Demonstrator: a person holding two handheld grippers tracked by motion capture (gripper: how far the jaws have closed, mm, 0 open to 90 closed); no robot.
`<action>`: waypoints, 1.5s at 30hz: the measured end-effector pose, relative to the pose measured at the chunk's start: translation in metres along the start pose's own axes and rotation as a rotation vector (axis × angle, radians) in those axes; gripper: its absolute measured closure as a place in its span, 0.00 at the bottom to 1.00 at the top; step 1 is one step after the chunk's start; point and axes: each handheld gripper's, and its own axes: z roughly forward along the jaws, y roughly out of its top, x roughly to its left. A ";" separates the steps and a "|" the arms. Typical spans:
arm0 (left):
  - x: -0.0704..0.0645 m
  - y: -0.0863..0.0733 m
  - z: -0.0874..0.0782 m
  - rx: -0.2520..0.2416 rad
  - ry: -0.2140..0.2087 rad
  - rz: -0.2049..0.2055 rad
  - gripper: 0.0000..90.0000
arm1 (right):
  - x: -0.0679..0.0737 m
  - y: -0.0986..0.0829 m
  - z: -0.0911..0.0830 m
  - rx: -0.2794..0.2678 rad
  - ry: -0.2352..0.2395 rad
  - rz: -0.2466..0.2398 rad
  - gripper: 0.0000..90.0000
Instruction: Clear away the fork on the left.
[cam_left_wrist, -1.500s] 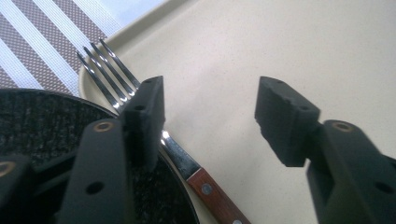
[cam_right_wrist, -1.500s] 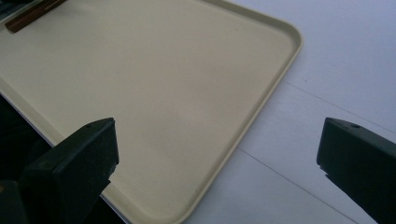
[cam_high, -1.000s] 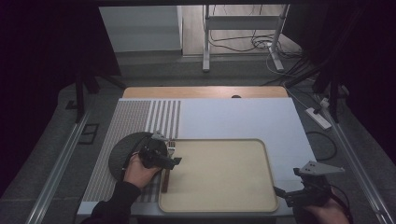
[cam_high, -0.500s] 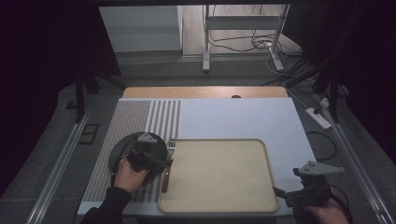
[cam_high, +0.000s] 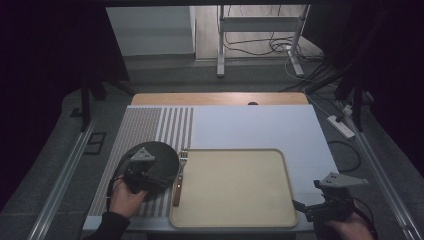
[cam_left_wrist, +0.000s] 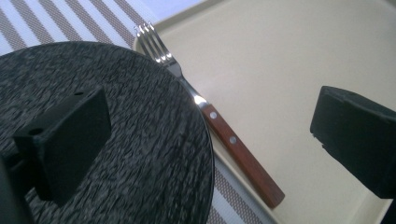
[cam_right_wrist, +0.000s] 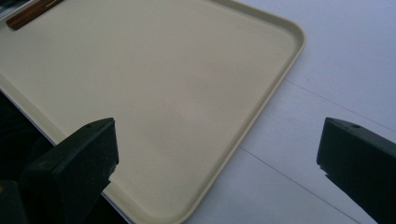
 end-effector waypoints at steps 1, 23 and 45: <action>0.000 -0.001 -0.002 -0.004 0.001 -0.004 0.00 | 0.000 0.000 0.000 -0.001 0.000 0.000 0.00; 0.004 -0.045 -0.046 -0.073 0.022 -0.081 0.00 | -0.001 0.000 0.000 -0.001 -0.006 0.005 0.00; -0.001 -0.085 -0.077 -0.065 0.097 -0.114 0.00 | -0.001 0.000 0.000 0.001 -0.012 0.010 0.00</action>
